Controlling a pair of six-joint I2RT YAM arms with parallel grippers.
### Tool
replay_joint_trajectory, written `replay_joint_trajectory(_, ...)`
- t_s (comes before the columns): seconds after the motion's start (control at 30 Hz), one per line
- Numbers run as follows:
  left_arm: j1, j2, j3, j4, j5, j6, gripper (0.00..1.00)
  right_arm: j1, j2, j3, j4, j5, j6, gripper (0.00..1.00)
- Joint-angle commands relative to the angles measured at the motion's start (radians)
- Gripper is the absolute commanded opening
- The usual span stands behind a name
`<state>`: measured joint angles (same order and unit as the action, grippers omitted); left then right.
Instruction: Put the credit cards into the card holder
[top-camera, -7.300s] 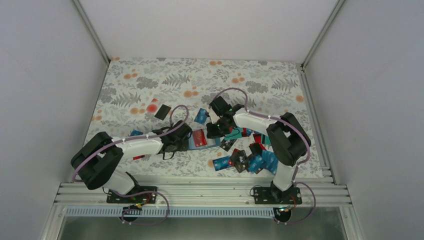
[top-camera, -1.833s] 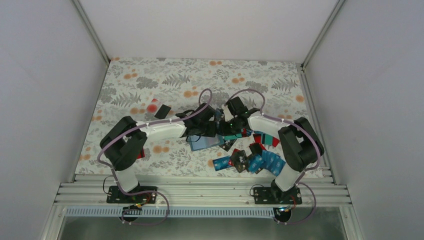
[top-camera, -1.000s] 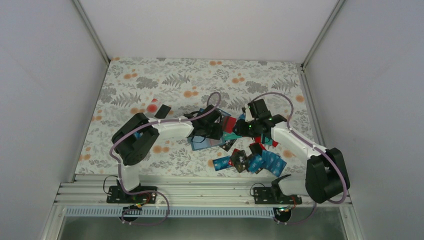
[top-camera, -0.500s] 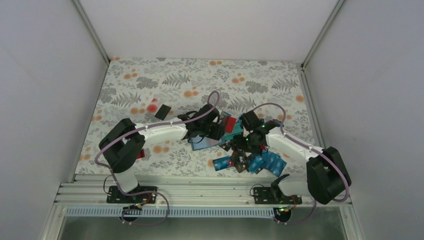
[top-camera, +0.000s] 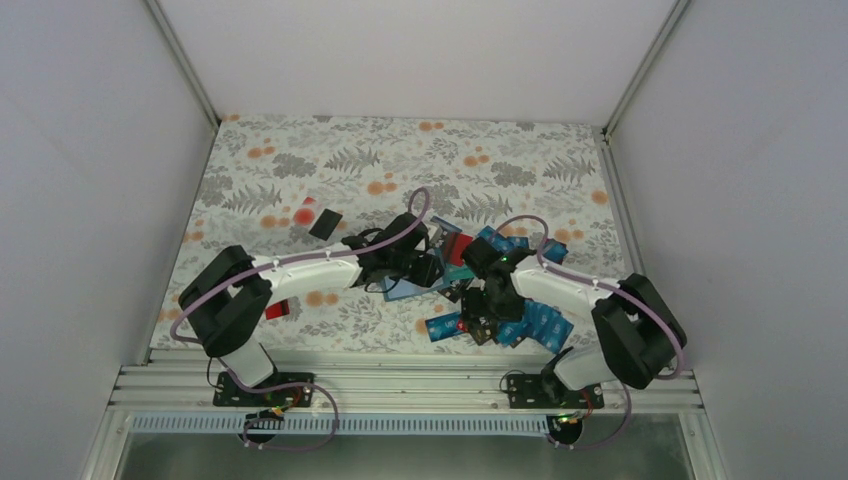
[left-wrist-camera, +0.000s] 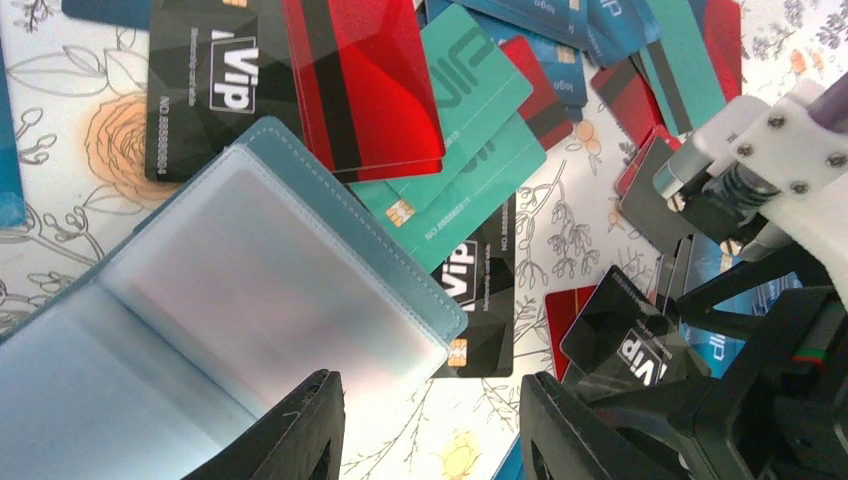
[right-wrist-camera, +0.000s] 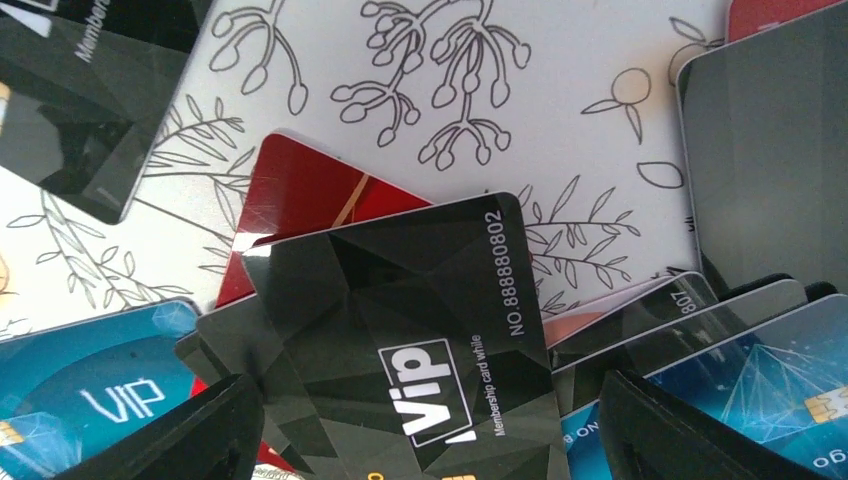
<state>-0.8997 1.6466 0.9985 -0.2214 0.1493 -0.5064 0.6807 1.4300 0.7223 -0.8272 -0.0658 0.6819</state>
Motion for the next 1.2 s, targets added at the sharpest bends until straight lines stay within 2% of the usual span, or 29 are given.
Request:
replay_joint_trajectory(0.0,-0.002,-0.031,-0.032,0.032,0.018,0.010,0.45,0.035,0.070,-0.001,0.001,0.047,0.022,0.84)
replay_joint_trajectory(0.07,-0.003,-0.037,-0.043,0.038,0.015,0.005,0.45,0.050,0.083,0.005,0.016,0.040,0.016,0.82)
replay_joint_trajectory(0.5,-0.004,-0.052,-0.064,0.034,0.004,-0.005,0.45,0.127,0.215,-0.005,0.065,0.067,0.035,0.48)
replay_joint_trajectory(0.6,-0.003,-0.059,-0.065,0.028,0.000,-0.006,0.45,0.128,0.206,-0.001,0.068,0.073,0.039,0.43)
replay_joint_trajectory(0.93,-0.003,-0.109,-0.063,0.017,-0.040,-0.035,0.44,0.125,0.055,0.095,0.014,0.088,0.066,0.45)
replay_joint_trajectory(1.17,-0.003,-0.143,-0.075,0.036,-0.060,-0.070,0.44,0.107,0.013,0.122,0.000,0.107,0.067,0.48)
